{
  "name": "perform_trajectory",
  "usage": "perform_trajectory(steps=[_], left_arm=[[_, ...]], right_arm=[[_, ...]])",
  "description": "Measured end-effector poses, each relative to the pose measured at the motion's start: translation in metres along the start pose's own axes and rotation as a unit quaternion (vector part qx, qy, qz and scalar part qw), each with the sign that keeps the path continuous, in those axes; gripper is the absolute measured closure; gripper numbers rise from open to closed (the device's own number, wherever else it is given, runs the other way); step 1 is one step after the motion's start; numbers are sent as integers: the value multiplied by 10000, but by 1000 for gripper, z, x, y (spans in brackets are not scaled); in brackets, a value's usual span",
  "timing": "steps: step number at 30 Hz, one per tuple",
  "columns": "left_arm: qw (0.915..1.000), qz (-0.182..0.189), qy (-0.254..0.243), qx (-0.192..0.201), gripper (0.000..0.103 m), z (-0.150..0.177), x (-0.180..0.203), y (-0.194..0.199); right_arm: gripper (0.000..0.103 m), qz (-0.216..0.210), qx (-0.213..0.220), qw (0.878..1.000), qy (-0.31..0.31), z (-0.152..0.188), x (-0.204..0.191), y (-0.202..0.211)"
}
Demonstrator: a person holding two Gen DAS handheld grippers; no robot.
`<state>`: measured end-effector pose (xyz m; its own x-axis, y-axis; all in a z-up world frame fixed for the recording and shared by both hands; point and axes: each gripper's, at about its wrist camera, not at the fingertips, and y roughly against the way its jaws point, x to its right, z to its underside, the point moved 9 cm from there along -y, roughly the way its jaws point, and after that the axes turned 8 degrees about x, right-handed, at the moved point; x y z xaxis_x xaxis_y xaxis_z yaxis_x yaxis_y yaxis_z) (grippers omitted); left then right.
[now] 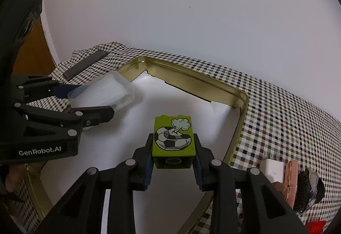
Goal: Organize rigid objects
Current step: 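Lower and release the clear box and green block into the tray with both tools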
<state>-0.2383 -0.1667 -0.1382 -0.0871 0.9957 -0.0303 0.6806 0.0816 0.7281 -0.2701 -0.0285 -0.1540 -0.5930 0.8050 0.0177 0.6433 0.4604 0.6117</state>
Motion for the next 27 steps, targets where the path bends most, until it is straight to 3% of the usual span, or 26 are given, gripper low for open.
perform_trajectory(steps=[1,3,5,7,9,18,21,27], left_arm=[[10000,13,13,2,46,0,0,0],[10000,80,5,39,40,0,3,4],[9999,115,-16,127,31,0,6,9],[9994,-117,-60,328,18,-1,5,19],[9983,-160,-149,542,13,-3,8,28],[9933,-300,-141,1103,7,7,21,61],[9912,-210,-108,1303,1,10,33,72],[9879,75,-134,1545,1,18,73,85]], right_arm=[[67,18,-4,10000,41,0,-1,-2],[46,121,21,9999,105,1,1,2],[41,83,150,9998,47,-1,1,6],[40,30,234,9997,-39,-2,0,10],[39,96,329,9994,-95,0,3,19],[37,118,620,9976,-291,15,15,63],[35,103,704,9963,-488,19,24,76],[29,274,841,9925,-841,39,57,111]])
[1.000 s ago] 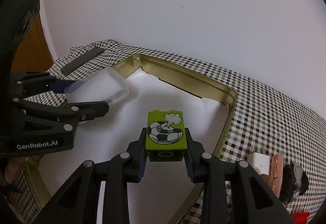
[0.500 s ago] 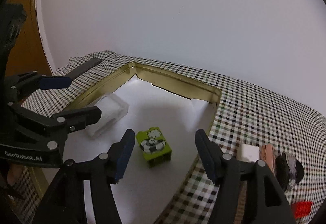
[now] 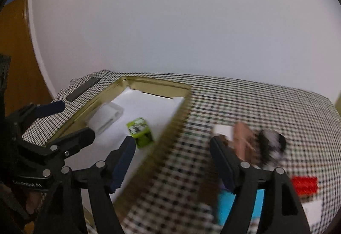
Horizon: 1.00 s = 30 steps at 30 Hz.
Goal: Organize rigid objects
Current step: 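Lower and release the clear box and green block into the tray with both tools, then move both tools back toward the remaining blocks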
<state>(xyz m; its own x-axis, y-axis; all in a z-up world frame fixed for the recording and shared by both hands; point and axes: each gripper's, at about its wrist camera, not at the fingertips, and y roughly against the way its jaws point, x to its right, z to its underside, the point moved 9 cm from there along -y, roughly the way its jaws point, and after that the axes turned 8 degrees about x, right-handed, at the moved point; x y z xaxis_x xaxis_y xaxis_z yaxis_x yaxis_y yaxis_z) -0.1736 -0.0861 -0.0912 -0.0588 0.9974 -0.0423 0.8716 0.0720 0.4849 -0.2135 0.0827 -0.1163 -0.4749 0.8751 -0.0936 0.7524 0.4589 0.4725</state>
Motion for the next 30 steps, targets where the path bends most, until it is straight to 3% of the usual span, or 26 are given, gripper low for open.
perform_trajectory(steps=[7,16,24,30], left_arm=[[9986,443,-229,165,1,7,64,13],[9946,984,-335,0,1,17,136,9],[9925,1125,-438,-168,1,26,166,-2],[9930,1071,-447,-199,1,26,168,-10]], right_arm=[[28,611,38,9981,-24,27,63,50],[27,691,-315,9939,-803,74,114,88],[27,540,-701,9852,-1470,109,133,88],[26,702,-666,9799,-1742,99,154,74]])
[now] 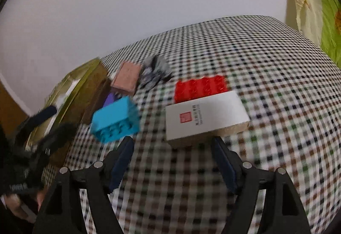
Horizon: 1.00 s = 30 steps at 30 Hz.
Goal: Organize rigid objects
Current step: 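Move both tools back toward the remaining blocks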
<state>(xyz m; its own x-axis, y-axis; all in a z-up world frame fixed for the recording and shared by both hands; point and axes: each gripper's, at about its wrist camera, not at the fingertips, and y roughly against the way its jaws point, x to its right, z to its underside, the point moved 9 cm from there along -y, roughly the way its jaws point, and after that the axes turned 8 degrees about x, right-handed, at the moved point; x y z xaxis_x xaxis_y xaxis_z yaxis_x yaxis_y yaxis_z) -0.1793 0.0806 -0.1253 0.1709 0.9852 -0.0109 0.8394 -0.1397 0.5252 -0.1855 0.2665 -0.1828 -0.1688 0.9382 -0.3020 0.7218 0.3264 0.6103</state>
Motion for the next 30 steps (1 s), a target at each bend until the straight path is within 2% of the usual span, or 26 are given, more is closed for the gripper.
perform_trajectory(steps=[3,9,12,17,19,21,24,30], left_arm=[[10000,-49,0,-36,1,3,0,-6],[9999,24,19,-99,1,5,4,-17],[9999,64,-24,-95,1,4,8,-21],[9998,135,-134,-65,1,6,11,-22],[9997,203,-116,-73,1,5,13,-23],[9996,267,-89,-69,1,3,15,-24],[9991,405,-68,-110,1,-1,20,-27],[9990,394,-159,-140,4,2,23,-30]], right_arm=[[26,373,95,9992,-144,-13,19,-8],[26,514,247,9975,-423,-36,35,-15],[26,736,164,9966,-328,-39,37,-27],[27,756,116,9971,38,-34,31,-33],[30,809,62,9965,189,-32,33,-31],[45,957,6,9948,341,-31,38,-30],[50,966,-1,9946,392,-32,45,-28],[50,1143,-33,9921,513,-34,56,-31]])
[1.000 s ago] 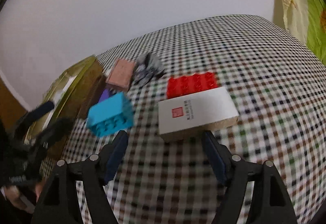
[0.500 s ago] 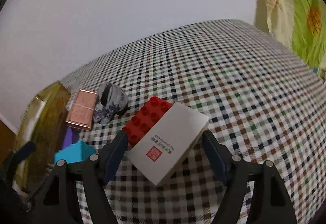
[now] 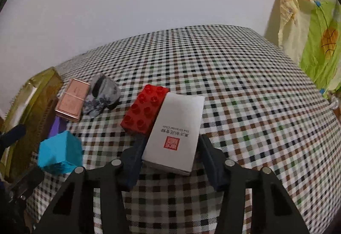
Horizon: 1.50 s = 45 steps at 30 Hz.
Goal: Organize rigid objects
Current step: 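Move both tools back toward the remaining blocks, then grasp the blue block with the left tool while the right tool grasps the white box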
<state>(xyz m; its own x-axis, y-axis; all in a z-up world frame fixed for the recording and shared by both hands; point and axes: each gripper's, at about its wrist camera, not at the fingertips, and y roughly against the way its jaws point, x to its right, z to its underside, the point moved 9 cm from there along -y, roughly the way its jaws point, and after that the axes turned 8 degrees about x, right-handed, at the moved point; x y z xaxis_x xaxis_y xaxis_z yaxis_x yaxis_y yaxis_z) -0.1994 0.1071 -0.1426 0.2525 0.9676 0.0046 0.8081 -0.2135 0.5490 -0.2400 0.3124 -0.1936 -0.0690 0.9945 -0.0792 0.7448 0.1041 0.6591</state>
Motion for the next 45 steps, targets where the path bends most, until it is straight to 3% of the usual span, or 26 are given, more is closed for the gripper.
perform_trajectory(steps=[6,15,23,27,30,31,33,38,42,45], left_arm=[[9992,112,-374,-3,23,3,12,-6],[9976,104,-661,-181,23,3,16,-21],[9975,325,-623,-74,43,4,17,-10],[9969,555,-550,-74,46,4,19,-7],[9955,664,-665,-119,42,2,29,-15],[9955,562,-750,-128,29,-1,29,-19],[9952,496,-831,-127,16,-4,29,-25],[9939,630,-883,-177,17,-7,30,-37],[9909,766,-1079,-257,46,-3,44,-40],[9881,846,-1233,-360,57,1,55,-43]], right_arm=[[52,158,0,9999,-2,-8,12,-8],[54,153,-3,9998,107,-2,3,-4],[54,272,-25,9994,212,-2,2,-5],[54,314,-42,9991,279,-2,0,-5],[54,339,-44,9989,319,-2,0,-5],[54,347,-43,9989,328,-2,-1,-5],[54,336,-44,9989,317,-1,-1,-5],[54,314,-44,9990,307,-1,0,-5],[54,315,-44,9990,322,-1,0,-4],[54,312,-43,9990,326,0,0,-4]])
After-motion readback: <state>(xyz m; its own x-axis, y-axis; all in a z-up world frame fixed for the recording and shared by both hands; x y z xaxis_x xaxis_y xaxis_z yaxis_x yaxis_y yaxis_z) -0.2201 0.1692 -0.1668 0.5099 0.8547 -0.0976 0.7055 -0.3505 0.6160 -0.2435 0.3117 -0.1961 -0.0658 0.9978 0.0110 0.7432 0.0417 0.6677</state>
